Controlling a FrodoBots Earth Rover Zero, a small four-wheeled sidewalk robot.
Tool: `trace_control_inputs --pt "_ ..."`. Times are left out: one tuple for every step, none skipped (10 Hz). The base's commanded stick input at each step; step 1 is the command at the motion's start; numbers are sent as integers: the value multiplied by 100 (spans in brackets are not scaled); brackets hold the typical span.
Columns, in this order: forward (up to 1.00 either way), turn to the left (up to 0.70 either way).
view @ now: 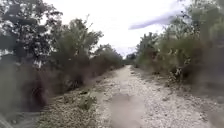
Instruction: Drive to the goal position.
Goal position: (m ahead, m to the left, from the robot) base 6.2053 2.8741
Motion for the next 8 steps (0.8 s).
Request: trace_control_inputs --pt "70 -35" --pt "70 -35" --pt "70 -35" --pt "70 -9" --pt "70 0" --pt "70 0" --pt "70 0" --pt "70 0"
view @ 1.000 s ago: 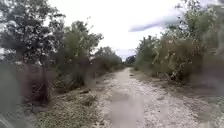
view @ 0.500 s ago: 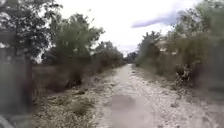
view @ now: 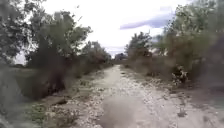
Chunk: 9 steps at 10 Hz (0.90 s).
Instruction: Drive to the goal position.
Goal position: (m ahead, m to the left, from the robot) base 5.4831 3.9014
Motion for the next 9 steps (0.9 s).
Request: trace_control_inputs --pt "70 0" --pt "70 0" --pt "70 0" --pt "70 0" --pt "70 0" --pt "70 0" --pt "70 0" --pt "70 0" --pt "70 0"
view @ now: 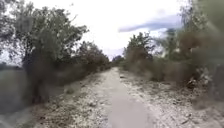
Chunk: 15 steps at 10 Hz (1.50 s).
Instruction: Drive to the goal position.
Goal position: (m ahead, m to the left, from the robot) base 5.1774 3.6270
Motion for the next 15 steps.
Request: trace_control_inputs --pt "70 0" --pt "70 0" --pt "70 0" --pt "70 0" --pt "70 0" --pt "70 0" --pt "70 0" --pt "70 0" --pt "70 0" --pt "70 0" --pt "70 0" --pt "70 0" --pt "70 0" --pt "70 0" --pt "70 0"
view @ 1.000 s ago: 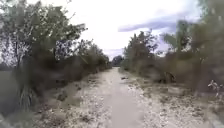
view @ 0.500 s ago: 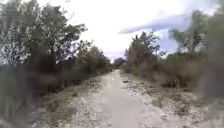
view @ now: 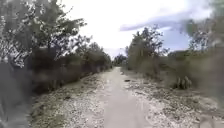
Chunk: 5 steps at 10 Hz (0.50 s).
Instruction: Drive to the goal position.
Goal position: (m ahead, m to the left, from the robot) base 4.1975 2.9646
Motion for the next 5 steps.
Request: trace_control_inputs --pt "70 0" --pt "70 0" --pt "70 0" --pt "70 0" --pt "70 0"
